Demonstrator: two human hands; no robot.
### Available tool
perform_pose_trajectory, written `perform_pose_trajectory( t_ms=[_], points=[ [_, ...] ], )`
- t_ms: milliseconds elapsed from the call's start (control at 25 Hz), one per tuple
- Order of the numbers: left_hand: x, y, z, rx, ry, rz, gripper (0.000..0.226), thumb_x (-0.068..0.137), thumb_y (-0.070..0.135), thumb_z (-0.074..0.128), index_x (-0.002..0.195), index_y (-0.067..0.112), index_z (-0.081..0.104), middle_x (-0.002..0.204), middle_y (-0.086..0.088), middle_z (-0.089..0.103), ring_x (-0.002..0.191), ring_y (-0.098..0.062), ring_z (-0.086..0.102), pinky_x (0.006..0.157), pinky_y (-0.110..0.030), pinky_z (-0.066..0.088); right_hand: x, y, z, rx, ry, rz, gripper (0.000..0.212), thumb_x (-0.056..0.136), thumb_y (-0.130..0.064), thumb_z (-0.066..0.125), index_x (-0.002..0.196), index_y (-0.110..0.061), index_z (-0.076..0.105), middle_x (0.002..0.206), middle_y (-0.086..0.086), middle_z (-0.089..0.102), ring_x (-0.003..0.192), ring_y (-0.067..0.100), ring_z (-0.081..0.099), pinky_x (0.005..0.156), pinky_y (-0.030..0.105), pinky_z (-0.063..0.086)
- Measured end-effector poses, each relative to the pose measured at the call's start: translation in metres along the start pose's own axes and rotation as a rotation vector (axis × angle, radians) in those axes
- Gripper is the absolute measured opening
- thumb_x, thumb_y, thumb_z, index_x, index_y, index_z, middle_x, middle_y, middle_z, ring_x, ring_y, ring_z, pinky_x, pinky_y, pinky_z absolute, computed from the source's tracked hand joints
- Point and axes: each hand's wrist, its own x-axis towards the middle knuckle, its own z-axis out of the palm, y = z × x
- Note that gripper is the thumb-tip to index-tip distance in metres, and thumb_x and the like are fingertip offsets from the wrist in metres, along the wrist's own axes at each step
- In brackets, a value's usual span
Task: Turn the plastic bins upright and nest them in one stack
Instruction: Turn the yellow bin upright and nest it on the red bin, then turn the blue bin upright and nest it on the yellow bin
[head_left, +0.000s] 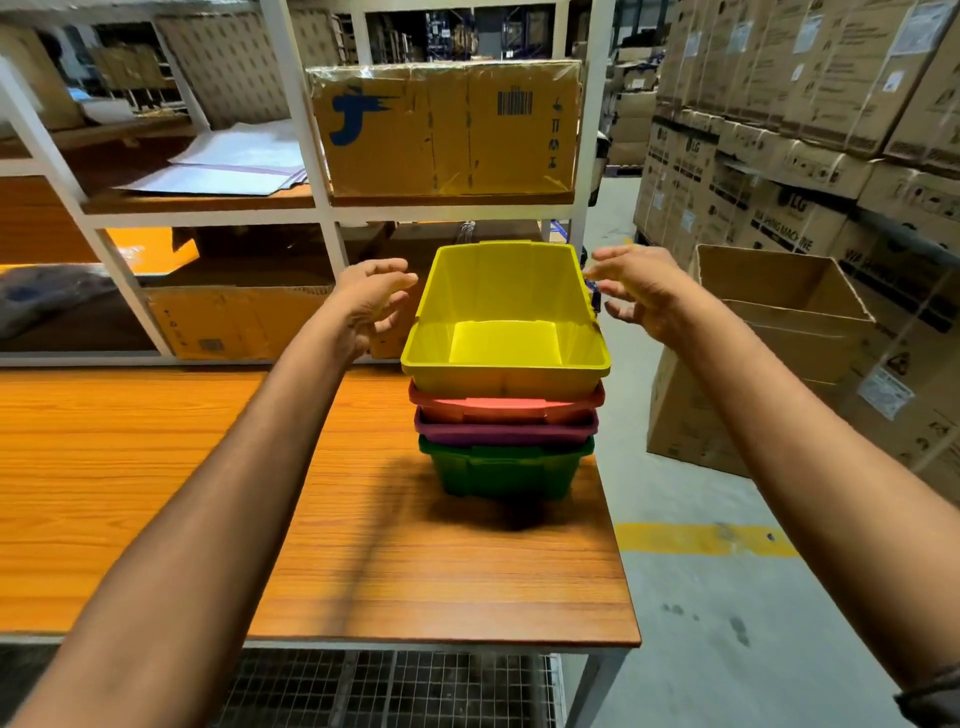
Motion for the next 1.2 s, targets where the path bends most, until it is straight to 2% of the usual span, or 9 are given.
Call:
perform_pose_trajectory(
  t_ms=[160, 240, 360, 520, 640, 840, 920, 1040, 1200],
  points=[
    [-0.066, -0.018, -0.023, 0.008, 0.062, 0.183, 0.037, 0.094, 0.019, 0.070, 0.130, 0.025, 0.066, 0.128, 0.001, 0.066, 0.116, -0.013, 0.063, 0.090, -0.032, 0.053, -0.055, 0.009, -0.007, -0.005, -0.053, -0.188, 0.034, 0.091, -0.014, 0.071, 0.124, -0.020, 0.067, 0.117, 0.000, 0.071, 0.101, 0.010, 0.063, 0.083, 0.031, 0.048],
    [-0.105, -0.034, -0.030, 0.040, 0.102, 0.245, 0.037, 0.095, 0.024, 0.070, 0.132, 0.028, 0.064, 0.127, 0.004, 0.067, 0.114, -0.011, 0.064, 0.087, -0.031, 0.054, -0.085, 0.024, -0.008, 0.039, -0.144, -0.216, 0.030, 0.091, -0.016, 0.072, 0.119, -0.023, 0.069, 0.107, -0.005, 0.071, 0.095, 0.009, 0.063, 0.084, 0.033, 0.047],
    [-0.158, -0.071, -0.037, 0.053, 0.167, 0.267, 0.033, 0.096, 0.024, 0.069, 0.128, 0.030, 0.064, 0.111, 0.011, 0.069, 0.103, -0.008, 0.066, 0.083, -0.030, 0.053, -0.125, 0.063, -0.004, 0.060, -0.322, -0.156, 0.024, 0.090, -0.015, 0.071, 0.110, -0.028, 0.071, 0.090, -0.014, 0.068, 0.085, 0.005, 0.062, 0.077, 0.029, 0.044],
    [-0.222, -0.133, -0.050, 0.023, 0.249, 0.187, 0.027, 0.096, 0.022, 0.069, 0.120, 0.034, 0.068, 0.102, 0.013, 0.068, 0.097, -0.010, 0.066, 0.080, -0.030, 0.052, -0.161, 0.123, 0.008, 0.007, -0.444, -0.084, 0.025, 0.090, -0.013, 0.070, 0.111, -0.026, 0.072, 0.091, -0.010, 0.065, 0.085, 0.005, 0.062, 0.072, 0.028, 0.043],
    [-0.266, -0.167, -0.063, 0.063, 0.272, 0.131, 0.029, 0.095, 0.019, 0.070, 0.121, 0.032, 0.068, 0.107, 0.009, 0.071, 0.103, -0.014, 0.067, 0.083, -0.032, 0.053, -0.186, 0.153, 0.025, -0.004, -0.523, -0.044, 0.029, 0.084, -0.020, 0.073, 0.113, -0.020, 0.071, 0.092, -0.006, 0.065, 0.083, 0.004, 0.062, 0.064, 0.021, 0.046],
    [-0.334, -0.202, -0.104, 0.153, 0.324, 0.072, 0.039, 0.093, 0.008, 0.072, 0.130, 0.019, 0.064, 0.118, -0.002, 0.070, 0.106, -0.008, 0.066, 0.091, -0.022, 0.051, -0.237, 0.199, 0.071, -0.087, -0.622, 0.007, 0.028, 0.084, -0.030, 0.074, 0.112, -0.029, 0.072, 0.097, -0.005, 0.067, 0.086, 0.003, 0.063, 0.064, 0.017, 0.050],
    [-0.359, -0.214, -0.134, 0.158, 0.387, 0.041, 0.039, 0.093, 0.011, 0.072, 0.130, 0.022, 0.064, 0.119, 0.002, 0.070, 0.108, -0.007, 0.067, 0.091, -0.020, 0.052, -0.259, 0.212, 0.095, -0.083, -0.615, 0.035, 0.023, 0.090, -0.023, 0.074, 0.113, -0.027, 0.072, 0.100, 0.000, 0.068, 0.086, 0.003, 0.064, 0.062, 0.016, 0.050],
    [-0.390, -0.233, -0.186, 0.187, 0.471, -0.005, 0.037, 0.093, 0.016, 0.073, 0.126, 0.029, 0.065, 0.118, 0.006, 0.070, 0.107, -0.008, 0.066, 0.082, -0.017, 0.052, -0.291, 0.222, 0.140, -0.092, -0.625, 0.066, 0.020, 0.093, -0.016, 0.070, 0.112, -0.025, 0.071, 0.099, -0.007, 0.070, 0.088, 0.003, 0.066, 0.064, 0.016, 0.048],
    [-0.432, -0.252, -0.282, 0.205, 0.539, -0.080, 0.031, 0.094, 0.020, 0.073, 0.121, 0.034, 0.066, 0.120, 0.010, 0.067, 0.108, -0.009, 0.065, 0.083, -0.027, 0.050, -0.345, 0.230, 0.227, -0.130, -0.717, 0.049, 0.021, 0.094, -0.017, 0.069, 0.111, -0.029, 0.071, 0.104, -0.005, 0.072, 0.090, 0.002, 0.067, 0.069, 0.020, 0.051]
  ],
)
